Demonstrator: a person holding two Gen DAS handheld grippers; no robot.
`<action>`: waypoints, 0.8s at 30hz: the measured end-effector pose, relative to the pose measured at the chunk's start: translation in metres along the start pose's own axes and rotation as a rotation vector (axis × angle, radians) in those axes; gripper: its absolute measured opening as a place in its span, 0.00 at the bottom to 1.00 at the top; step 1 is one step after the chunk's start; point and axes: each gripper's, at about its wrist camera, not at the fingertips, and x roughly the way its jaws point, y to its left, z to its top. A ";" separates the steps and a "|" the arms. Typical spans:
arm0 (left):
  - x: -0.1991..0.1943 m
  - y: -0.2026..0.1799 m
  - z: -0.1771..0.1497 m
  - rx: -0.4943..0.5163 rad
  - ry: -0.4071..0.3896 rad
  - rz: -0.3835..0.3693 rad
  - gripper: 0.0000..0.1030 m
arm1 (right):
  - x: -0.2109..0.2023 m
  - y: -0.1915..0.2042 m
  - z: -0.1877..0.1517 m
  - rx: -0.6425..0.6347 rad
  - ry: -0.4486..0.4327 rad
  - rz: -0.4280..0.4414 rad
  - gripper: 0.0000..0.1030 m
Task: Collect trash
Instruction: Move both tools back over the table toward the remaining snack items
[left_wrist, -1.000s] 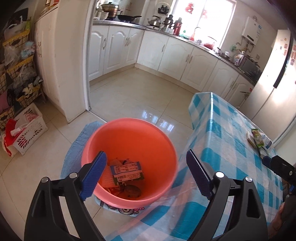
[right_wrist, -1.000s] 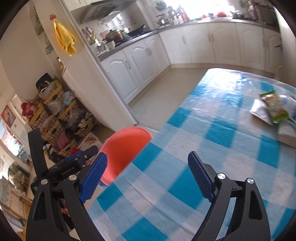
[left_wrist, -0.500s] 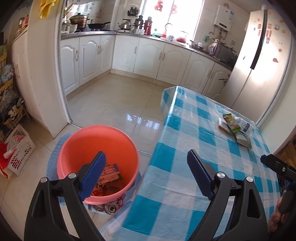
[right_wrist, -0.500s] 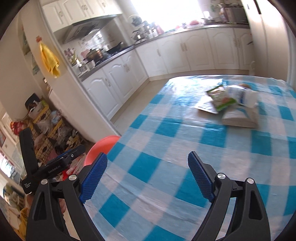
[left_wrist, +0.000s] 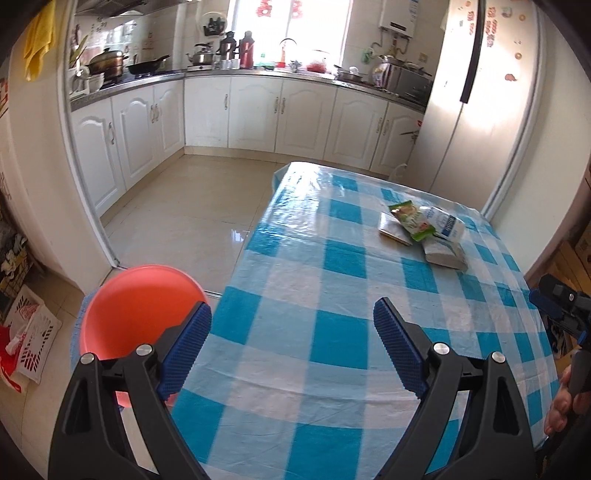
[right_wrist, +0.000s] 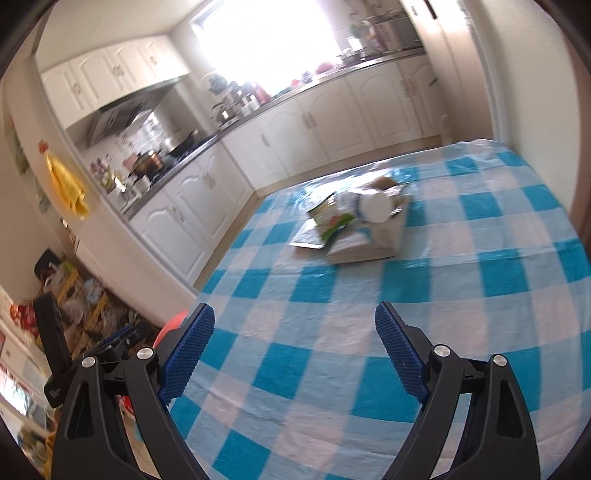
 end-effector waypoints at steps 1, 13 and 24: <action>0.001 -0.006 0.000 0.012 0.004 -0.004 0.87 | -0.004 -0.007 0.001 0.017 -0.008 -0.003 0.86; 0.020 -0.062 0.002 0.108 0.050 -0.027 0.87 | -0.018 -0.061 0.003 0.106 -0.008 -0.031 0.86; 0.069 -0.100 0.026 0.135 0.068 -0.052 0.87 | 0.003 -0.088 0.047 0.097 0.023 -0.056 0.86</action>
